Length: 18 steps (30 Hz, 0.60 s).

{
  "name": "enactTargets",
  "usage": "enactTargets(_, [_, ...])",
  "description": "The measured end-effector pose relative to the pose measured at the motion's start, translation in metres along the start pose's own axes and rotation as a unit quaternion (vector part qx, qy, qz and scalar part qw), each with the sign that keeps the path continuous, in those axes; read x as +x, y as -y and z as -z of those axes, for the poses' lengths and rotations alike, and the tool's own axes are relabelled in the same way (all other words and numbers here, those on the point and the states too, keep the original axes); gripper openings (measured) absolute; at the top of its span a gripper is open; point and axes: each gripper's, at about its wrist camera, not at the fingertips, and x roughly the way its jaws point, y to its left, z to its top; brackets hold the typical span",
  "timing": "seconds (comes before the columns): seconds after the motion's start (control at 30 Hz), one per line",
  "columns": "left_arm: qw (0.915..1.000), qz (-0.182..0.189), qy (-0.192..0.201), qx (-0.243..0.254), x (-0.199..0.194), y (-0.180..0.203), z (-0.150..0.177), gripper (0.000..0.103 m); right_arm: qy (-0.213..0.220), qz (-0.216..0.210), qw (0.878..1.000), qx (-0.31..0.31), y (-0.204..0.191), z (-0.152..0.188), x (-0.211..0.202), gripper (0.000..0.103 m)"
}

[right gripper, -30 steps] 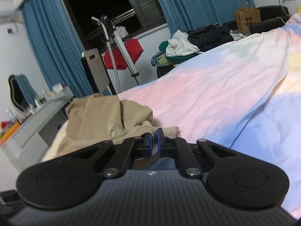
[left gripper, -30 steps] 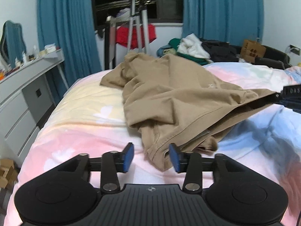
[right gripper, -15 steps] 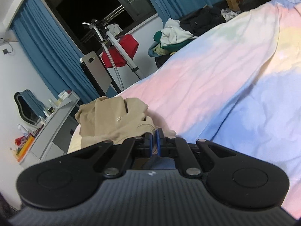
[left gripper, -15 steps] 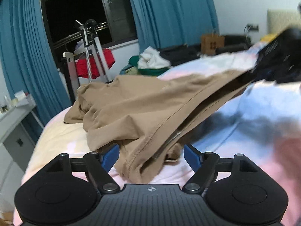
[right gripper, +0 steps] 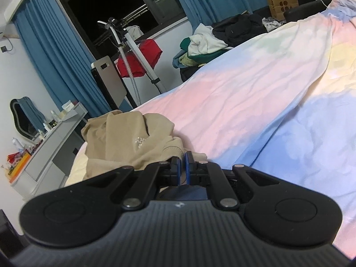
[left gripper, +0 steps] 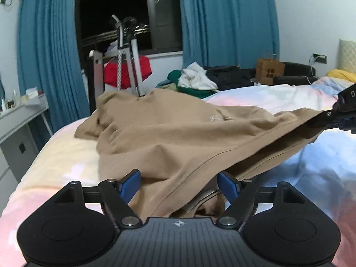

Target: Fold clothes

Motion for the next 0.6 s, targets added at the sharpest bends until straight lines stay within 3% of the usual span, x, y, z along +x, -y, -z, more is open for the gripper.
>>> enactTargets(0.2, [0.9997,-0.008,0.004,0.022,0.013,0.021,0.001,0.078,0.013,-0.006,1.0,-0.016,-0.007,0.002,0.0,0.008])
enactTargets(0.37, [0.9947,-0.086,0.006,-0.057,0.007,-0.002,-0.002,0.08,0.052,0.006,0.998,-0.029,-0.012,0.002,-0.007,0.008])
enactTargets(0.47, [0.9856,-0.132,-0.023,-0.102,0.001,-0.019,0.006,0.084,0.071,0.015,0.997,-0.028,-0.011,0.001,-0.009,0.008])
enactTargets(0.6, [0.9758,-0.145,-0.078,-0.144,-0.008,-0.037,0.016,0.084,0.086,0.024,0.995,-0.048,-0.015,0.003,-0.009,0.008])
